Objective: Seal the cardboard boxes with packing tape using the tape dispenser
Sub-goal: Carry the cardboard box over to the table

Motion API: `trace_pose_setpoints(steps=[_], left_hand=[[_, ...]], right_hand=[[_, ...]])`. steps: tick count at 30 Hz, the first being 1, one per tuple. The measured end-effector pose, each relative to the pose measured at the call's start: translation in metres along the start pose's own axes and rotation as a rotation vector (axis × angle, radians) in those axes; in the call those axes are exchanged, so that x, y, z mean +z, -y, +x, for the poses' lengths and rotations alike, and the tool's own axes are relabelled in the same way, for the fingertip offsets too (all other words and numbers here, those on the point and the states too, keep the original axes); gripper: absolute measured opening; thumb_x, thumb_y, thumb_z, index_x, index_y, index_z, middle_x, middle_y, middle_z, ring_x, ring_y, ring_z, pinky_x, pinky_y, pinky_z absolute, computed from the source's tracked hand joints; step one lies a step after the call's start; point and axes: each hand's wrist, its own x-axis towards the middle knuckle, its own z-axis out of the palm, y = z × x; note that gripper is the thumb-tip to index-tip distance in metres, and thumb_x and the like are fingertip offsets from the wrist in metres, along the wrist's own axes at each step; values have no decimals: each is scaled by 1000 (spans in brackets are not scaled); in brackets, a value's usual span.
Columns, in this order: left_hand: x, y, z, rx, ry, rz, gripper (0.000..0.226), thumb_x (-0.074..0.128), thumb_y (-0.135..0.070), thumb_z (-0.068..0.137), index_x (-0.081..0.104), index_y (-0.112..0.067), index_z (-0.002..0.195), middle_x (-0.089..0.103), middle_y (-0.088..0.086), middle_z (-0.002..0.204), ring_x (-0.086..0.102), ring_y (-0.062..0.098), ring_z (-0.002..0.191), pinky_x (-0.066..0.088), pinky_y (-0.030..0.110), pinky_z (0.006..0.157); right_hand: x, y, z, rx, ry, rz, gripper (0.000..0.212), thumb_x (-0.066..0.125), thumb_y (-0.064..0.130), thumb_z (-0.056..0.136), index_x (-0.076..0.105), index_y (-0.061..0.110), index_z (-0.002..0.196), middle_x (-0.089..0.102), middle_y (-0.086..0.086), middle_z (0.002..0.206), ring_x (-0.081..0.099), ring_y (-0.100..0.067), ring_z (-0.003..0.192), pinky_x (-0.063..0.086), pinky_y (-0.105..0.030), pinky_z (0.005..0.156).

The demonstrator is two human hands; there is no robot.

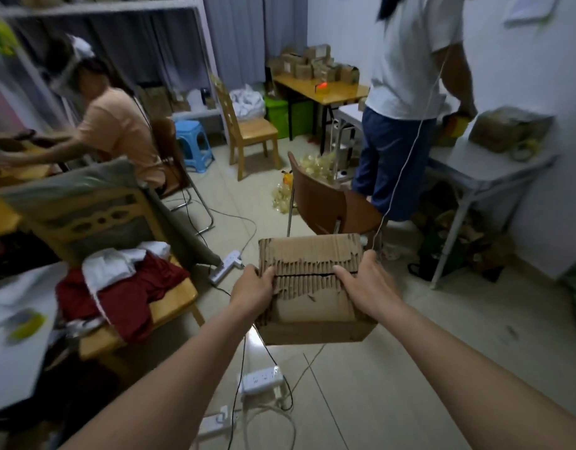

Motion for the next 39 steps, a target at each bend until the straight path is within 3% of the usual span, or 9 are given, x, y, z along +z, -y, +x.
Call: trace_pose_setpoints(steps=[4, 11, 15, 19, 23, 27, 31, 35, 39], left_hand=[[-23, -40, -26, 52, 25, -48, 27, 38, -36, 102, 49, -15, 115, 58, 3, 97, 59, 13, 85, 47, 26, 62], [-13, -63, -32, 53, 9, -172, 16, 36, -31, 103, 47, -20, 102, 58, 6, 100, 58, 15, 86, 44, 25, 62], [-9, -70, -16, 56, -2, -171, 14, 38, -30, 103, 46, -22, 94, 59, 8, 103, 59, 20, 96, 52, 38, 85], [-10, -77, 16, 76, 22, -190, 16, 38, -32, 103, 49, -21, 102, 59, 8, 108, 59, 22, 102, 49, 45, 96], [-23, -85, 64, 103, 159, -272, 30, 49, -39, 98, 49, -17, 118, 58, 6, 119, 58, 20, 107, 51, 41, 94], [-46, -99, 115, 193, 397, -328, 73, 75, -48, 75, 40, -25, 136, 56, -6, 126, 57, 13, 112, 52, 32, 89], [-64, -113, 169, 313, 555, -250, 105, 88, -29, 61, 26, -37, 145, 47, -9, 135, 49, 14, 123, 48, 36, 100], [-64, -132, 212, 349, 470, -207, 107, 77, 3, 70, 14, -38, 147, 42, -17, 128, 42, 12, 125, 52, 17, 80], [-58, -142, 268, 358, 383, -206, 107, 72, 0, 78, 3, -38, 150, 36, -21, 130, 36, 10, 129, 44, 32, 103]], right_hand=[[-47, 13, -5, -70, -69, -9, 32, 48, 50, 93, 39, 21, 103, 57, -4, 109, 56, -21, 88, 48, -37, 73], [-73, 9, 8, -126, -130, 21, 27, 48, 46, 94, 41, 21, 102, 46, -3, 105, 52, -21, 88, 44, -35, 70], [-74, 4, 32, -138, -70, 43, 28, 49, 44, 94, 43, 18, 103, 47, -2, 102, 53, -20, 89, 48, -36, 73], [-69, 11, 68, -115, -41, 98, 24, 46, 42, 96, 39, 19, 96, 52, 1, 89, 54, -13, 74, 40, -29, 55], [-66, 33, 120, -109, -60, 69, 25, 44, 43, 96, 38, 19, 96, 52, 5, 84, 53, -14, 72, 38, -32, 57], [-67, 64, 180, -106, -38, 57, 28, 42, 43, 97, 38, 16, 104, 55, -3, 98, 57, -24, 89, 46, -38, 73], [-62, 86, 235, -100, -7, 70, 28, 40, 40, 99, 35, 14, 105, 50, -6, 105, 50, -21, 88, 40, -35, 74], [-54, 103, 286, -84, 41, 26, 34, 43, 38, 99, 36, 8, 114, 53, -11, 114, 53, -21, 89, 38, -33, 68], [-37, 109, 341, -65, -34, -3, 60, 53, 38, 94, 28, 4, 137, 56, -14, 128, 55, -32, 113, 47, -42, 87]])
